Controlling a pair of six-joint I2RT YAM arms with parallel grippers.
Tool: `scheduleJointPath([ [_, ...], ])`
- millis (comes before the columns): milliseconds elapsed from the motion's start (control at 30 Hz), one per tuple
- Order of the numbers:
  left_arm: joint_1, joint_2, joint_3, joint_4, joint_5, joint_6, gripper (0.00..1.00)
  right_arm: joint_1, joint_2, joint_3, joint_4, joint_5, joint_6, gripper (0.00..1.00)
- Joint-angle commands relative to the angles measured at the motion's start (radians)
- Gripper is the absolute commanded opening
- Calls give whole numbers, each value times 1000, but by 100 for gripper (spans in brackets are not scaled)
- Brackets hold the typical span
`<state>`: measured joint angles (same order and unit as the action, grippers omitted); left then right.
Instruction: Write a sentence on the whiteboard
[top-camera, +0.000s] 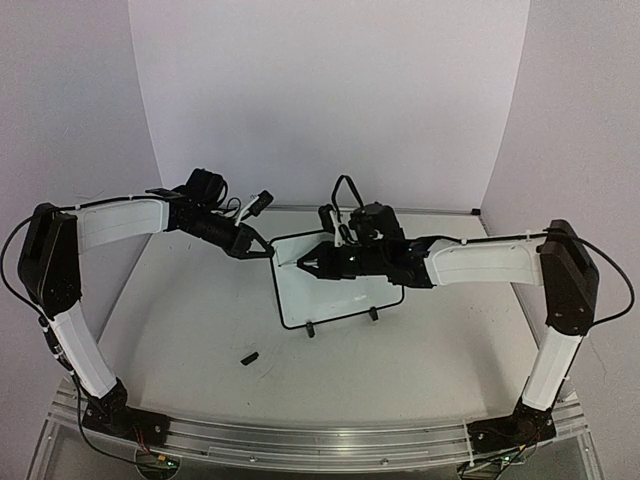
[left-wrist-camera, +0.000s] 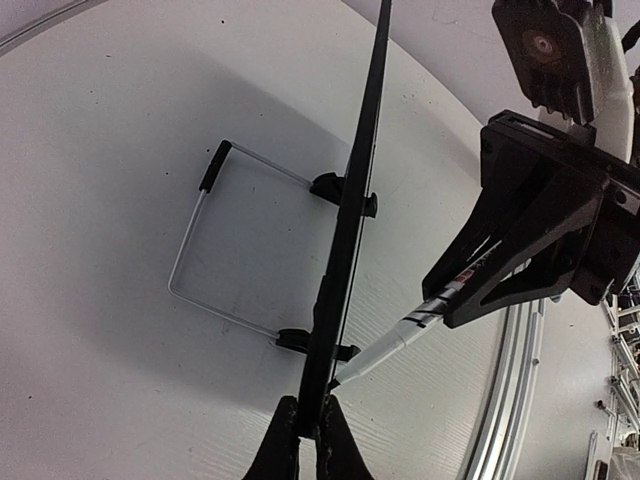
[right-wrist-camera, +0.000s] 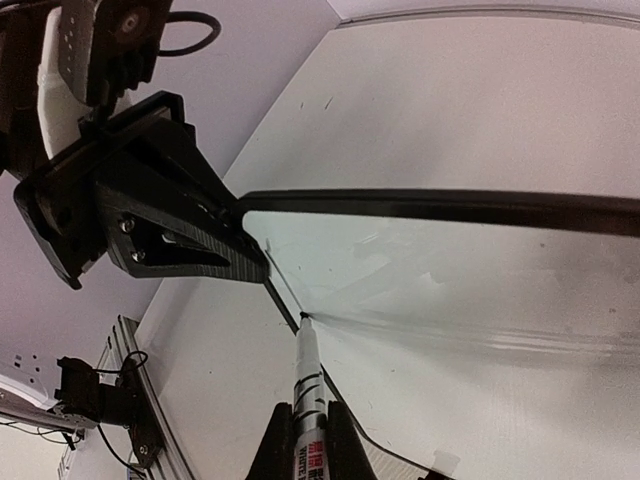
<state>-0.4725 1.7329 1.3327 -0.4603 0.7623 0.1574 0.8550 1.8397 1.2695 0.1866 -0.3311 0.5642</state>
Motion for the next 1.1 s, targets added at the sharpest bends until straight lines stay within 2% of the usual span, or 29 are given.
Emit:
scheduleJointPath([
  [0,-14,-26,-19,-26,-44,37,0,-7,-10,-24,-2,69,10,0],
  [367,-14,-27,-18,-32,-52,36,0,20,-101,-27,28,9,-23,0],
  [533,-14,-27,-17,-33,-54,36,0,40,-138,-10,39,42,-39,0],
  [1067,-19,-24,-15,-35,-53,38,0,44,-63,49,37,112,-46,0],
])
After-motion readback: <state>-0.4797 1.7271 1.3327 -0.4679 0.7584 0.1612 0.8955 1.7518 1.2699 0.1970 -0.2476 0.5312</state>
